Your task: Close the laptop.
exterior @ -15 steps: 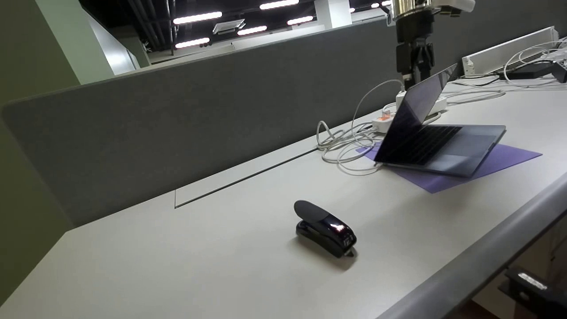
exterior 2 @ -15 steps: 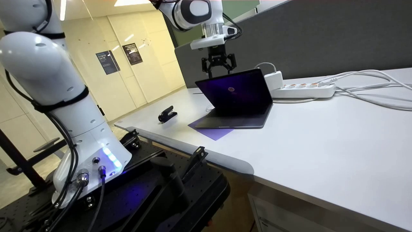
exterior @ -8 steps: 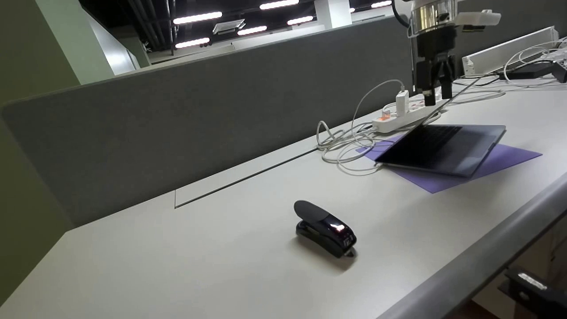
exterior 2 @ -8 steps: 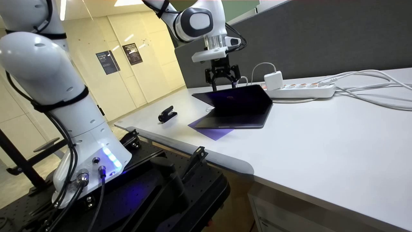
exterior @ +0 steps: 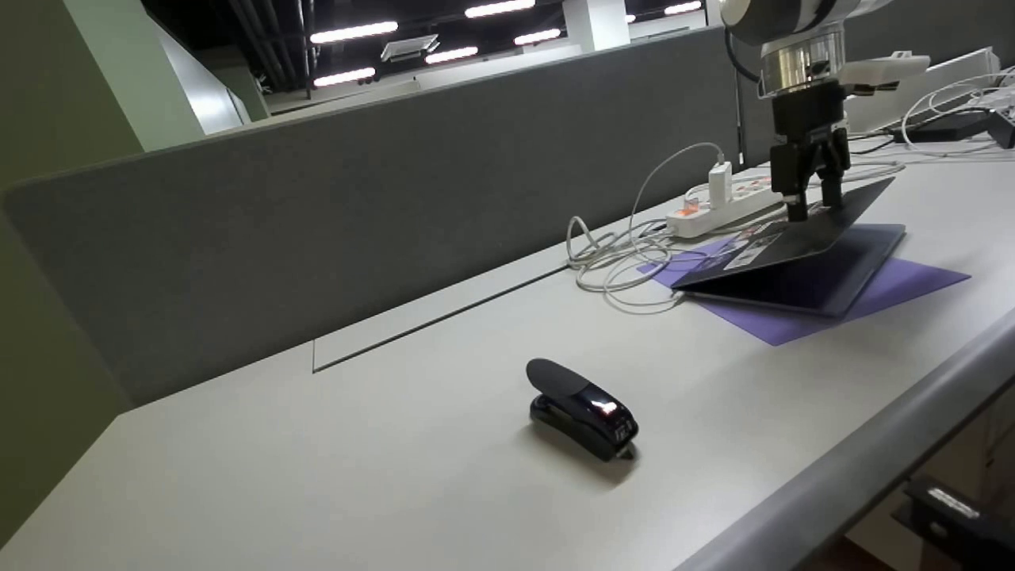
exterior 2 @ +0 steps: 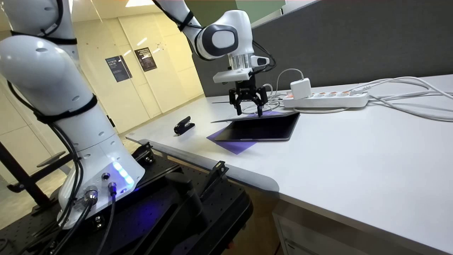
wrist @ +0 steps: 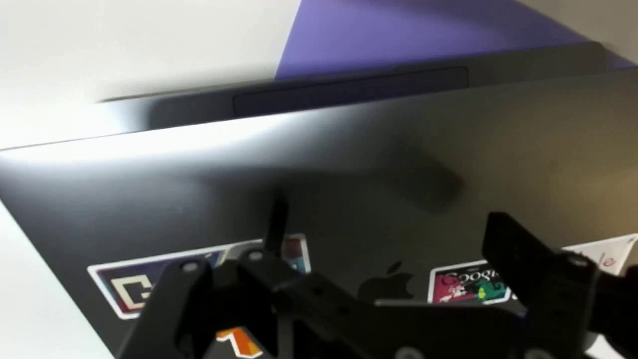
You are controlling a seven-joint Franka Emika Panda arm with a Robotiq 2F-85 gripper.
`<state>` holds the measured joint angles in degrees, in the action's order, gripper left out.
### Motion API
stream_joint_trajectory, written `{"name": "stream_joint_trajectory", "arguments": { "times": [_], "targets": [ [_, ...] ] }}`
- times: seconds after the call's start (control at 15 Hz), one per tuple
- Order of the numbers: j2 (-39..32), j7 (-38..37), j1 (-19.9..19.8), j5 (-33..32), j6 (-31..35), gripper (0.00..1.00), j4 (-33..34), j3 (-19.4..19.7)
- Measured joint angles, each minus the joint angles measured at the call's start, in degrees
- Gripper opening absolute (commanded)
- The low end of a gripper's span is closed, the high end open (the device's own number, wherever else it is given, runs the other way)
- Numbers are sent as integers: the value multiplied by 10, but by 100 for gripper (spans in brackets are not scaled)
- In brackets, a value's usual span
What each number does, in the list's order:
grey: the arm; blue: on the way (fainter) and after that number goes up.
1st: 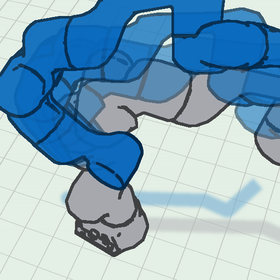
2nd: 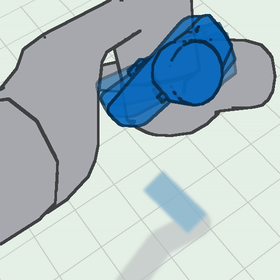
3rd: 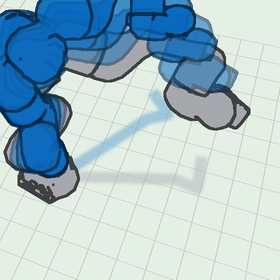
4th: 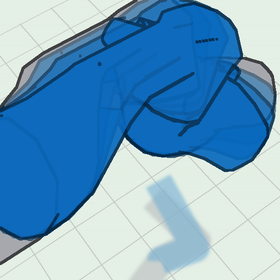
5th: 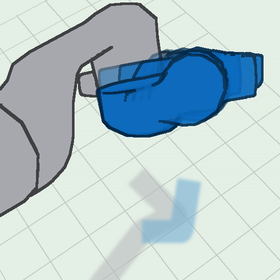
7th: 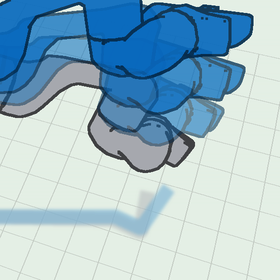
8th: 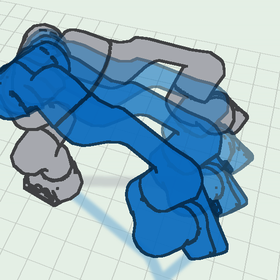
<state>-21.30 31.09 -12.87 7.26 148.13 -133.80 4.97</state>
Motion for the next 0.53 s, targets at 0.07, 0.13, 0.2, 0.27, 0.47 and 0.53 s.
{"name": "stream_joint_trajectory", "arguments": {
  "times": [0.07,0.13,0.2,0.27,0.47,0.53],
  "targets": [
    [-5,-5,-2,-4,3,100,0,1],
    [-11,-10,-4,-8,7,100,0,1],
    [-17,-15,-5,-13,10,100,0,2],
    [-24,-21,-6,-19,14,100,0,2],
    [-44,-40,-7,-38,26,100,0,7],
    [-50,-46,-7,-44,29,100,0,8]
  ]
}}
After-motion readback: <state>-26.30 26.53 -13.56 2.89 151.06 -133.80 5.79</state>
